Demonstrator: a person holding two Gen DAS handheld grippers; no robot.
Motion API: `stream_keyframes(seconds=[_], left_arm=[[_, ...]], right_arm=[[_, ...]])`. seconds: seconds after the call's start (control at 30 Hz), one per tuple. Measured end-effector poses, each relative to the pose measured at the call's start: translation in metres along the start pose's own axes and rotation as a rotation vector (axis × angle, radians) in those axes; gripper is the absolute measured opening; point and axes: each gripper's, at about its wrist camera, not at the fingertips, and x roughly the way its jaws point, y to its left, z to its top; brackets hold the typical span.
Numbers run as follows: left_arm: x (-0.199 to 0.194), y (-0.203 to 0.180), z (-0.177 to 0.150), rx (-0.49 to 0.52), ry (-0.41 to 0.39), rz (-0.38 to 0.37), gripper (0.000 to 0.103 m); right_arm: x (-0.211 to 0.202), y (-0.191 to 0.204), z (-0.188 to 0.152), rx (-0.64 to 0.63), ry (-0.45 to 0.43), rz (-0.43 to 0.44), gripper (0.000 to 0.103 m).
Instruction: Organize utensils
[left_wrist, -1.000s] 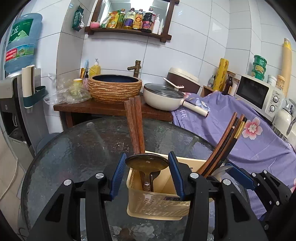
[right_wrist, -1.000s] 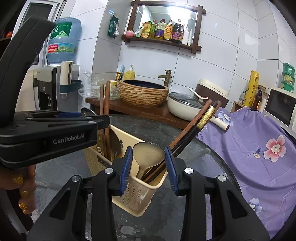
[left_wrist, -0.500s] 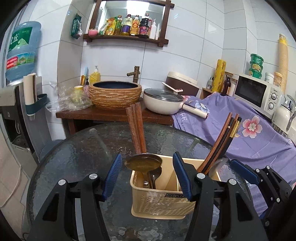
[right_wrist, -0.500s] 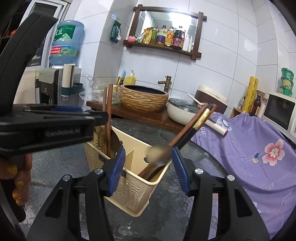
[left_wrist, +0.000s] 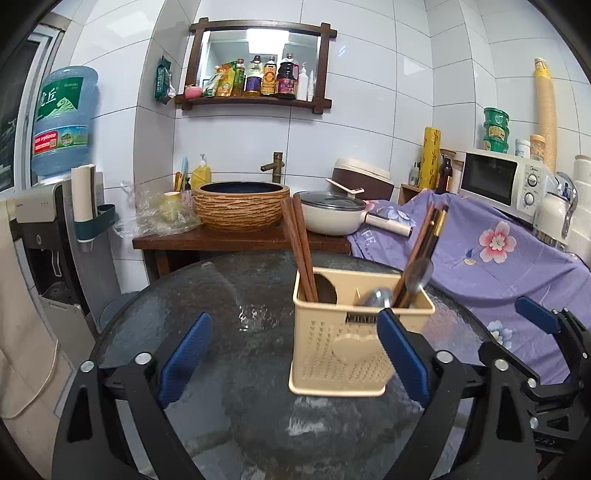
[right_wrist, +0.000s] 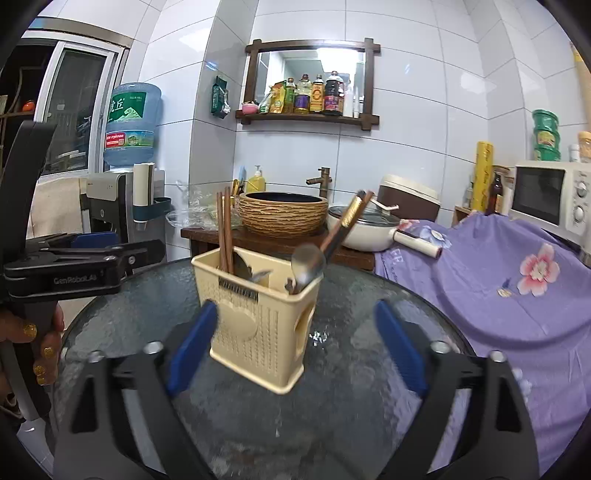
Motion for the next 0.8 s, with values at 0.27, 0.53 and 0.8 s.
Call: stream_keyframes(seconds=[0.27, 0.53, 0.8], left_arm=[[-0.044, 0.007, -0.061, -0.024, 0.004, -0.022, 0.096], [-0.102, -0.005, -0.131, 0.003, -0.028, -0.021, 0.096], [-0.153, -0.015, -0.166, 0.006, -0.092, 0.048, 0.096]], right_arm=[[-0.055, 0.013, -0.051, 0.043, 0.003, 0.035, 0.097], [-0.131, 0.044, -0.095, -0.001, -0.095, 0.046, 0.097], [-0.170, 0.048, -0.123, 0.070, -0.104, 0.048, 0.097]])
